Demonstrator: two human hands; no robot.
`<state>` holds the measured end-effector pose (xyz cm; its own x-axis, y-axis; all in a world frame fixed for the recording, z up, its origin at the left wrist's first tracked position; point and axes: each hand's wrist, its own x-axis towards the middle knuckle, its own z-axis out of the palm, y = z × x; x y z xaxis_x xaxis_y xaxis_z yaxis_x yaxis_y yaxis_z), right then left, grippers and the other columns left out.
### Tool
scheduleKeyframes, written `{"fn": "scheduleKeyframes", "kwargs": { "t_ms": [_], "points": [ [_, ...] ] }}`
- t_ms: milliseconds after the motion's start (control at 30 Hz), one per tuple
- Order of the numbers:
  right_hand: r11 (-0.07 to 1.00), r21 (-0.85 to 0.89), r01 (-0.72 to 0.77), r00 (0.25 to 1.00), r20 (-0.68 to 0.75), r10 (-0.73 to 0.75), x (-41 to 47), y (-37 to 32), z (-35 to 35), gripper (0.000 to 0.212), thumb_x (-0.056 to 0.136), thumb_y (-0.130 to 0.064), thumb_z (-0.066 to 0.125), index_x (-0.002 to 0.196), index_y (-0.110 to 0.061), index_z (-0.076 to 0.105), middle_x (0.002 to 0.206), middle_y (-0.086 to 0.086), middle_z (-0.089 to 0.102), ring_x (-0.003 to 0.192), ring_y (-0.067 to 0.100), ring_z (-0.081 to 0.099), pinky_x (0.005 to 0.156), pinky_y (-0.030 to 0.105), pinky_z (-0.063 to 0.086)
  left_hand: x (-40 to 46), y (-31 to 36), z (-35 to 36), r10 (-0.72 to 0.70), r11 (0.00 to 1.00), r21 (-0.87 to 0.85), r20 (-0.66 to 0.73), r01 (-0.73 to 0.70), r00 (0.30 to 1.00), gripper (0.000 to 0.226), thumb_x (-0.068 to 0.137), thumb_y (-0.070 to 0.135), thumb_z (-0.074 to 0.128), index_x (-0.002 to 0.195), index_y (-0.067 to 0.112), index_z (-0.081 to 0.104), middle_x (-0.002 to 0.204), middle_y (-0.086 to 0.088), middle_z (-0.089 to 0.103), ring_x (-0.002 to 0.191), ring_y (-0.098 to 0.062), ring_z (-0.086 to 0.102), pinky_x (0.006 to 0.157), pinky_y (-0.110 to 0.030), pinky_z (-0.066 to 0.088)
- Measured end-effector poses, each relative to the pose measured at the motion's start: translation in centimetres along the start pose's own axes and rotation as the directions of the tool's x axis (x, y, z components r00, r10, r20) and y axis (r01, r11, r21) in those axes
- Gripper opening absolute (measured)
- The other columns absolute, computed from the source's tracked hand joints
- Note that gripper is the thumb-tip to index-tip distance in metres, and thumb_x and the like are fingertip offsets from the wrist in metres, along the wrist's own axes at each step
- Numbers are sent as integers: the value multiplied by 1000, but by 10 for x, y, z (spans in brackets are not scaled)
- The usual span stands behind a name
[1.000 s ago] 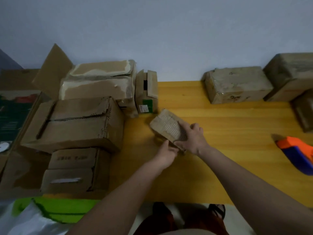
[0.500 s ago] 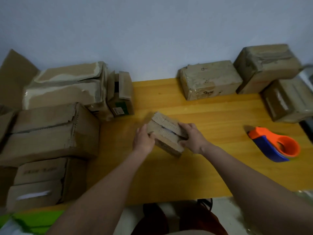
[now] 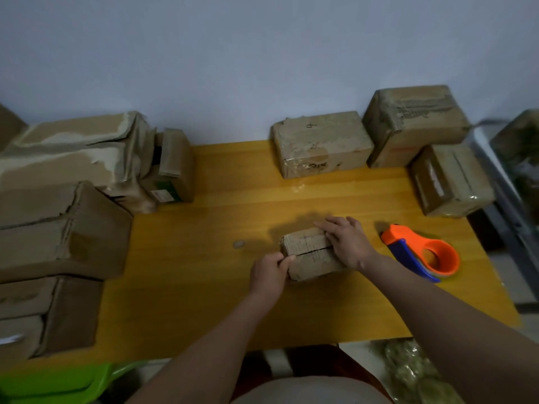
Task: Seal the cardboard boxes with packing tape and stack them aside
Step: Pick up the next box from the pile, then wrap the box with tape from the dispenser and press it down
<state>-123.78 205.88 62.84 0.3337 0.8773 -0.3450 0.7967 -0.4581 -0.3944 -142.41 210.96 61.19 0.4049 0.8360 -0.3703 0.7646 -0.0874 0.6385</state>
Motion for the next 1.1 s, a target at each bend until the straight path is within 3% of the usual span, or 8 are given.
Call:
{"fn": "scheduleKeyframes", "kwargs": {
  "t_ms": [133, 233, 367, 533, 633, 767, 900, 1100],
  "points": [
    [998, -44, 42, 999, 19, -41, -9, 24, -3, 44, 103, -27, 35, 145, -38, 32, 156, 1, 21, 142, 36, 8, 117, 42, 8, -3, 8, 14, 83, 994, 72, -9, -82, 996, 31, 97, 36, 54, 71, 22, 49, 69, 8, 49, 70, -15, 50, 53, -25, 30],
    [996, -38, 78, 997, 27, -77, -11, 31, -3, 46, 102, -29, 35, 146, -39, 29, 157, 0, 17, 142, 36, 4, 116, 43, 13, -5, 7, 19, 136, 986, 111, -75, -127, 988, 32, 95, 29, 59, 123, 14, 54, 114, 1, 56, 105, -19, 55, 80, -27, 45],
    [992, -30, 119, 993, 0, -119, -10, 35, 0, 45, 102, -28, 37, 145, -39, 31, 156, 4, 19, 142, 37, 5, 116, 43, 15, -2, 20, 42, 580, 738, 503, -133, -450, 803, 60, 94, 34, 51, 142, 2, 37, 150, -21, 37, 139, -34, 28, 116, -44, 20],
    [979, 89, 184, 983, -17, -183, -13, 42, -3, 44, 101, -24, 40, 144, -29, 37, 153, 8, 25, 140, 31, 17, 114, 34, 18, 3, 47, 54, 343, 643, 640, 250, -421, 905, 115, 78, 84, 31, 152, 9, -17, 157, -14, -27, 145, -30, -25, 119, -46, -12],
    [943, 304, 134, 985, -141, -94, -20, 59, -10, 40, 101, -26, 38, 138, -11, 46, 141, 14, 41, 133, 29, 35, 110, 29, 23, 5, 51, 59, 320, 632, 678, 212, -375, 923, 114, 79, 82, 39, 153, 13, -14, 160, -13, -12, 147, -31, -12, 117, -46, -13],
    [968, 192, -163, 881, -413, 230, -34, 106, -12, 37, 93, -30, 57, 105, 4, 53, 107, 25, 53, 105, 40, 48, 93, 44, 35, 7, 58, 60, 317, 674, 646, 183, -357, 930, 120, 75, 83, 46, 153, 14, -13, 156, -7, 6, 145, -29, 3, 117, -44, -11],
    [846, 10, -533, 812, -274, 515, -54, 150, -4, 66, 84, -45, 66, 119, 7, 44, 120, 25, 51, 113, 39, 46, 97, 42, 34, 15, 74, 64, 318, 700, 611, 200, -371, 927, 120, 73, 80, 52, 153, 19, -12, 156, -6, 7, 144, -28, 4, 118, -43, -9],
    [875, -35, -483, 871, -124, 476, -61, 171, -4, 35, 93, -29, 57, 120, -8, 54, 117, 17, 64, 111, 35, 58, 92, 37, 41, 21, 81, 70, 366, 696, 600, 178, -395, 914, 115, 70, 80, 58, 154, 22, 3, 154, -3, 16, 142, -25, 10, 119, -43, -6]
  ]
}}
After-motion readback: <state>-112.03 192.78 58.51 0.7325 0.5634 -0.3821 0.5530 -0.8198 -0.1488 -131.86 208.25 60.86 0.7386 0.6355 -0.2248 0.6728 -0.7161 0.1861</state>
